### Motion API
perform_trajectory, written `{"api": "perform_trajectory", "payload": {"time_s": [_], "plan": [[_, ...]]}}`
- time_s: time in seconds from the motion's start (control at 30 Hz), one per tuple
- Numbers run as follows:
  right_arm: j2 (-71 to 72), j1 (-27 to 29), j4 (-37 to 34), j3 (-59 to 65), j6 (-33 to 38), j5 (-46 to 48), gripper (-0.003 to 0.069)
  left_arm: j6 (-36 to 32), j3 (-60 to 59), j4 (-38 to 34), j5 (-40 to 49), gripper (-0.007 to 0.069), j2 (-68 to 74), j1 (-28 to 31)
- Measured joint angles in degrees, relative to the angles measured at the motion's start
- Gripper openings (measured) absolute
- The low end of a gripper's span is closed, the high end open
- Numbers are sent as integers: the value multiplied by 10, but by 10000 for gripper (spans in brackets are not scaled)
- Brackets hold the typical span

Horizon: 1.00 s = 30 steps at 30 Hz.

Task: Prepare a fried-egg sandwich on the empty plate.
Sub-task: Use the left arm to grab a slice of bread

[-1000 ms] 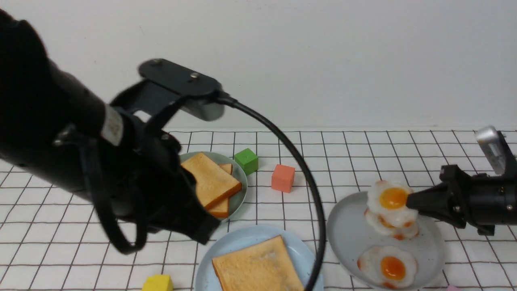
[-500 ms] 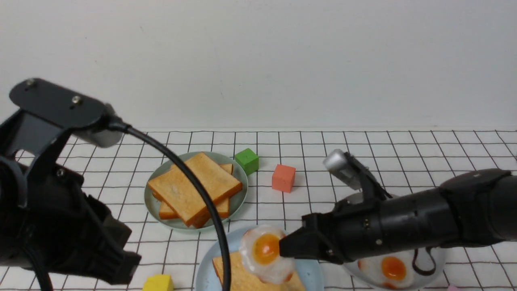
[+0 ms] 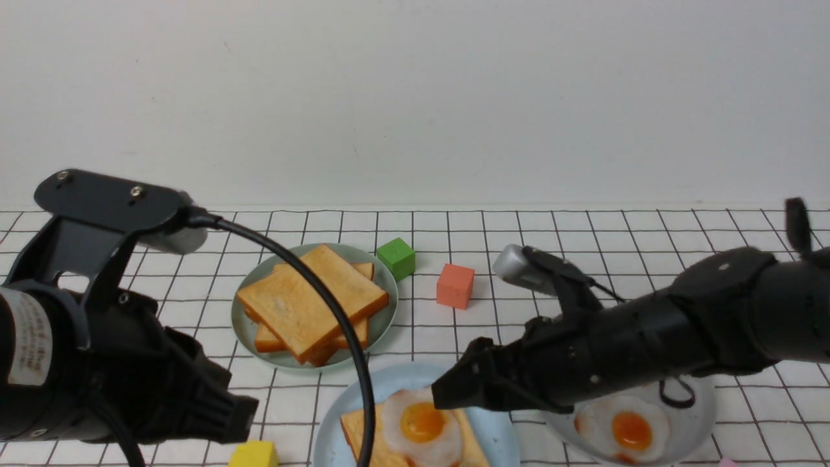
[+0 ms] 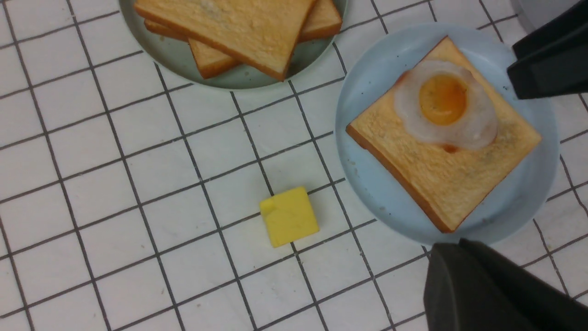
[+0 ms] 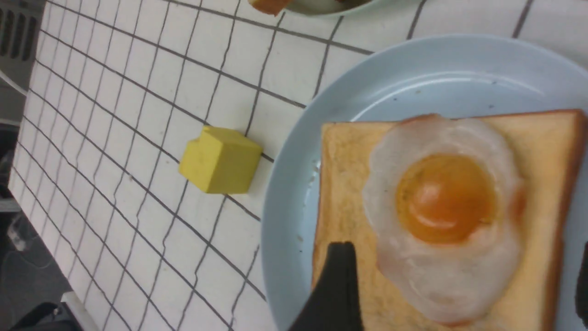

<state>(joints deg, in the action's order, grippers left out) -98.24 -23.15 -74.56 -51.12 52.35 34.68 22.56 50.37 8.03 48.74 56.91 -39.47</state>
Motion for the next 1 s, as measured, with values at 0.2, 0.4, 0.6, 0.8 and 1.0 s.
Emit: {"api": "perform_trajectory", "payload": {"time_s": [0.2,0.4,0.6,0.8,1.0], "plan": [[107,61,215,-46,-142,68,627,14,0,2,-24,-8,36,0],[209,53,442,-140,-299,149,523,45,0,58,-109,-3,114,5],[272,-23,563,-154,-378,183,498,71,21,40,-151,-3,209,129],[277,-87,572,-153,-385,187,497,34,43,-105,-165,0,266,241],[277,-109,577,-153,-385,187,497,-15,73,-249,-202,90,339,312]]}}
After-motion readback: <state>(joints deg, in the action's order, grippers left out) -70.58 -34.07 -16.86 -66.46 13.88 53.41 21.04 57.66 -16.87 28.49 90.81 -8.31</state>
